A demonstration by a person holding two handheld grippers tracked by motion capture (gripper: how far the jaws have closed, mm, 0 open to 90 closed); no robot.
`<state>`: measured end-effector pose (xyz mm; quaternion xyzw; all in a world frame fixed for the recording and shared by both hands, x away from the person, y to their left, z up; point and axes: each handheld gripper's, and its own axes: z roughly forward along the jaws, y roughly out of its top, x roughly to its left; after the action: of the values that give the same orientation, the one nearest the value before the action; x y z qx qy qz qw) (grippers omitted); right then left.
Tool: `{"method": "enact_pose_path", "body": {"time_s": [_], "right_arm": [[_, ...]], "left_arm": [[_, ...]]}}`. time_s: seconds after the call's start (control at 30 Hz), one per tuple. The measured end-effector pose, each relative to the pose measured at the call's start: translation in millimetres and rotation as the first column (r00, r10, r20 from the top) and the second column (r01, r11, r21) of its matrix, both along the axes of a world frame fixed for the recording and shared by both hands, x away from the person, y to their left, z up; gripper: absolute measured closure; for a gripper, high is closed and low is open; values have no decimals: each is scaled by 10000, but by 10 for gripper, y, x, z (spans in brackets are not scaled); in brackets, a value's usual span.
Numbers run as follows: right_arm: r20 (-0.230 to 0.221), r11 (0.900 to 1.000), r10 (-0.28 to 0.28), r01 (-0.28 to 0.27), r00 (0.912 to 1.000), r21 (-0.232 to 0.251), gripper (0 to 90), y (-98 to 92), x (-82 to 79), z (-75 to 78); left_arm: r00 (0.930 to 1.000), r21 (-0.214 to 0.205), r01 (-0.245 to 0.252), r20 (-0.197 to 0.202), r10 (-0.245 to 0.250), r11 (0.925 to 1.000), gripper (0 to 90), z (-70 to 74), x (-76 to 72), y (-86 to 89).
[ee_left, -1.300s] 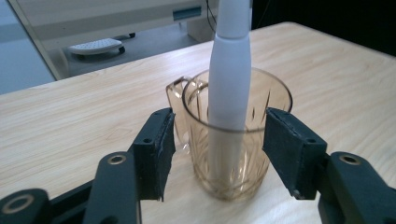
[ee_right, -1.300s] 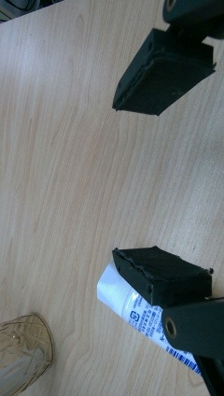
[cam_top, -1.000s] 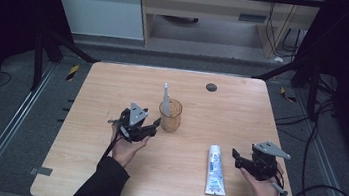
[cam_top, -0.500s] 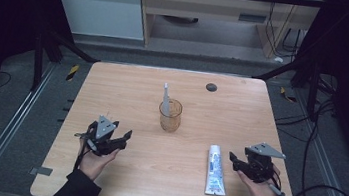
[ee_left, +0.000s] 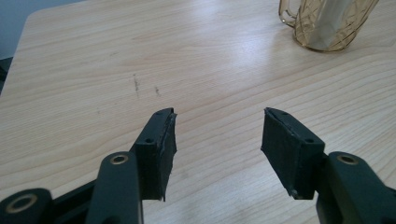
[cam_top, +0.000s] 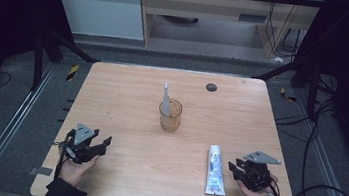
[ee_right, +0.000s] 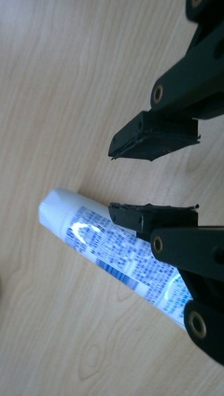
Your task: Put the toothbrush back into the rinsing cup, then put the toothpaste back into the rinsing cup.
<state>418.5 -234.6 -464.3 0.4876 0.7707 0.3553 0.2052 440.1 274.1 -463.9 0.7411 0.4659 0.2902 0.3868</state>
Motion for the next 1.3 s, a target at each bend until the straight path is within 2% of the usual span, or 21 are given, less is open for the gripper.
{"method": "enact_pose_path", "body": {"time_s": [0.2,0.37,0.7,0.87,1.0,1.07,1.3], "right_arm": [[-418,9991,329,-340,9986,-272,744,42,-45,-81],[-700,9982,489,-512,9963,-320,752,53,-88,-156],[-1091,9957,783,-831,9909,-399,763,94,-120,-231],[-1142,9926,1017,-1085,9882,-542,794,140,-122,-254],[-1142,9921,1125,-1180,9871,-423,820,147,-124,-252],[-1210,9908,1304,-1336,9840,-191,830,162,-125,-251],[-1393,9838,1746,-1786,9747,-166,836,285,-136,-290]], "left_arm": [[9992,99,-389,-61,390,9992,465,-4,-2,99],[9979,121,-631,-154,632,9979,467,-18,3,135],[9977,105,-637,-210,639,9979,468,-22,14,156],[9981,155,-563,-240,567,9983,472,-26,12,136],[9982,203,-532,-283,537,9984,480,-27,13,130],[9981,192,-525,-325,531,9984,483,-29,18,131],[9983,245,-471,-341,480,9986,488,-31,18,107]]}}
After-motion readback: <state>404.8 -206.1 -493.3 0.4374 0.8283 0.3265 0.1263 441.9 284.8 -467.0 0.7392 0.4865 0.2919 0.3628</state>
